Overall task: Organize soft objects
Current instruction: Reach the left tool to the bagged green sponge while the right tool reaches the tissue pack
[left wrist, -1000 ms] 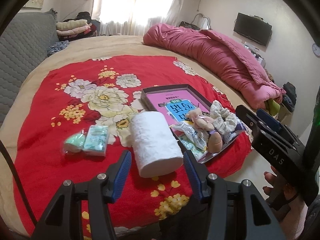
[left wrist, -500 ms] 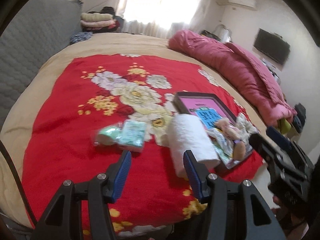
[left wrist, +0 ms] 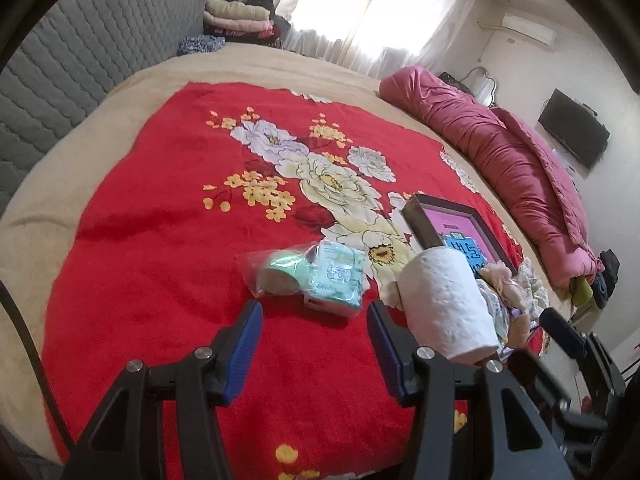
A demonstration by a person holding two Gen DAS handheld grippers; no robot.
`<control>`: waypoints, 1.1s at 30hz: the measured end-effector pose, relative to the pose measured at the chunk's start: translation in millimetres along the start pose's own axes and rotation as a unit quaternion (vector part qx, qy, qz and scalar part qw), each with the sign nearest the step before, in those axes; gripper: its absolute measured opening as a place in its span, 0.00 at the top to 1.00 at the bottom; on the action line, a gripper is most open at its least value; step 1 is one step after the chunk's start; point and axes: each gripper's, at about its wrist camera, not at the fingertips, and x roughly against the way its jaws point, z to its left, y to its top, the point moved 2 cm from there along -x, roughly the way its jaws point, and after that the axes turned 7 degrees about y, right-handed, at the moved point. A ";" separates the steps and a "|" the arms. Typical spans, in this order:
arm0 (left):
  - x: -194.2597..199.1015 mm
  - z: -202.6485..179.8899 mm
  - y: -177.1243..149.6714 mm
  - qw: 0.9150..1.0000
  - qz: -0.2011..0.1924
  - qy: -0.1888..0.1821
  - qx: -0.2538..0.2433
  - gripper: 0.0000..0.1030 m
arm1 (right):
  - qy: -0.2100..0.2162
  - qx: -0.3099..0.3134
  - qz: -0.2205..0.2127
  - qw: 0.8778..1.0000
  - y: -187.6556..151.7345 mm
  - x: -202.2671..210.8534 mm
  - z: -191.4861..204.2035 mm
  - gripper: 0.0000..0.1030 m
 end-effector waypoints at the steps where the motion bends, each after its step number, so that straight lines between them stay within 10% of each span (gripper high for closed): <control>1: -5.4 0.6 1.5 1.000 0.003 -0.002 0.001 0.48 | 0.002 0.003 0.004 1.000 -0.7 -3.8 2.6 0.28; 33: -123.8 38.2 25.8 0.995 0.075 -0.058 0.038 0.45 | 0.037 0.039 0.084 0.995 -3.5 -125.9 38.4 0.28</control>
